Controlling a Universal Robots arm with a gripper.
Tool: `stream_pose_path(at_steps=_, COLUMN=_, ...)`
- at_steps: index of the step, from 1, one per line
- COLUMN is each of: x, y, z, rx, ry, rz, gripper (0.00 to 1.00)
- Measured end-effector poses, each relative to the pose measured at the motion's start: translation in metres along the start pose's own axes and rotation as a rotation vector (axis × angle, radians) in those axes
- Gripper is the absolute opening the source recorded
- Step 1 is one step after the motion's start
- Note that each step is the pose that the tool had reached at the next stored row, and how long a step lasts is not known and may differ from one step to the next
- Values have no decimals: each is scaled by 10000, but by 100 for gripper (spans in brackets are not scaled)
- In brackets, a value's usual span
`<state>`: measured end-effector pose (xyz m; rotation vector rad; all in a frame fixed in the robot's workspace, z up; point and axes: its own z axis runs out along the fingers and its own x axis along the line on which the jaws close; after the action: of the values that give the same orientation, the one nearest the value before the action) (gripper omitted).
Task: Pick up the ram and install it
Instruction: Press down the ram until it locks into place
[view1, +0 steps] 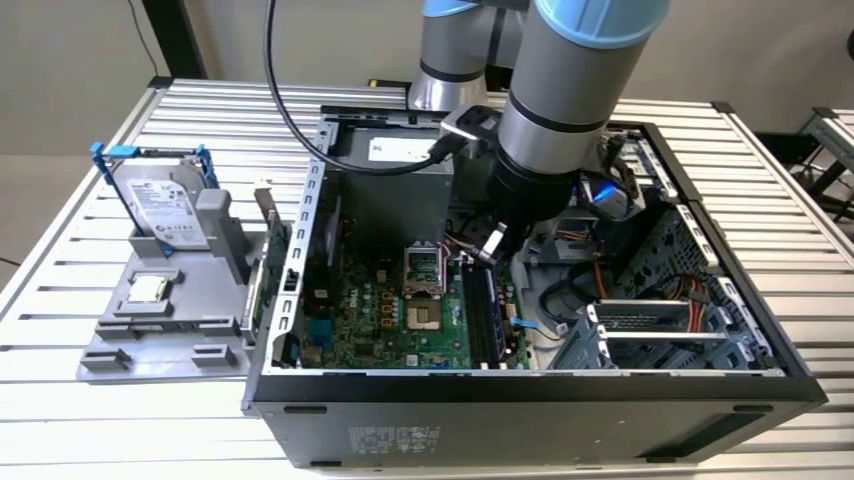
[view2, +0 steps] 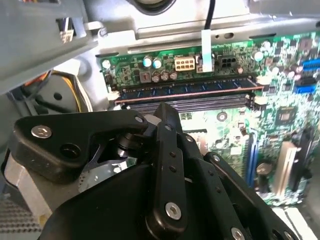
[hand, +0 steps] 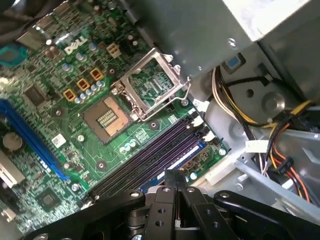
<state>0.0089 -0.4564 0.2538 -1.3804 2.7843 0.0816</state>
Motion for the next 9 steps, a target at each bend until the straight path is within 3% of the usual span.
stream_pose_path(at_steps=9, x=0, y=0, z=0, rx=-81, ry=50, rz=-1638, gripper=0)
